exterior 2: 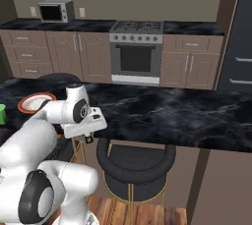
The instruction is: Pick up the pan with the steak in it and place it on the dining table. Then place the steak on the plate.
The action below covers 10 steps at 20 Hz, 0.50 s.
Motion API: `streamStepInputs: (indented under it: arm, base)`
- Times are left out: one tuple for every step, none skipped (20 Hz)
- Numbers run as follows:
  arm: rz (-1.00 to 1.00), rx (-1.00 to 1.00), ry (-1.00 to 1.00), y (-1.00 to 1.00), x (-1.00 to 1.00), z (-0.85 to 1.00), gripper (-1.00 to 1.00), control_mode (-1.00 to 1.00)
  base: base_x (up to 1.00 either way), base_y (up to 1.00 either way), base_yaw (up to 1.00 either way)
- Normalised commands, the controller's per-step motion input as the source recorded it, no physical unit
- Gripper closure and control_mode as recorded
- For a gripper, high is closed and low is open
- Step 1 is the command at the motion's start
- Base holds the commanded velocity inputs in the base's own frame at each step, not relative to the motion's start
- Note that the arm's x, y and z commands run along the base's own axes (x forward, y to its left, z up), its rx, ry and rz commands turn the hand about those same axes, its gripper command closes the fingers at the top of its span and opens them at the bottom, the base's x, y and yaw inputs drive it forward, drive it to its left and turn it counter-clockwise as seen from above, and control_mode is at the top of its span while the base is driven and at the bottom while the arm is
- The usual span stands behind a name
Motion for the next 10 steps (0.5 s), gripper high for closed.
streamStepInputs:
  arm:
    - [0.00, 0.00, 0.14, 0.49, 0.90, -0.20, 1.00, -1.00]
    - [0.00, 0.00, 0.14, 0.50, 0.93, -0.22, 1.00, -1.00]
    - [0.00, 0.00, 0.14, 0.46, 0.90, -0.21, 1.00, -1.00]
    - [0.00, 0.00, 0.13, 0.47, 0.86, -0.21, 1.00, -1.00]
    - [0.00, 0.00, 0.11, 0.45, 0.81, -0.20, 1.00, -1.00]
    - [0.00, 0.00, 0.11, 0.41, 0.73, -0.19, 1.00, -1.00]
    - [0.00, 0.00, 0.10, 0.35, 0.59, -0.17, 1.00, -1.00]
    - [0.00, 0.00, 0.08, 0.35, 0.49, -0.17, 1.00, -1.00]
    - [0.00, 0.00, 0.07, 0.36, 0.41, -0.17, 1.00, -1.00]
    - [0.00, 0.00, 0.05, 0.33, 0.23, -0.13, 1.00, -1.00]
  base:
    - [0.00, 0.00, 0.00]
    - [0.00, 0.00, 0.00]
    - [0.00, 0.00, 0.00]
    - [0.00, 0.00, 0.00]
    - [0.00, 0.00, 0.00]
    - [0.00, 0.00, 0.00]
    - [0.00, 0.00, 0.00]
    - [0.00, 0.00, 0.00]
    - [0.00, 0.00, 0.00]
    - [0.00, 0.00, 0.00]
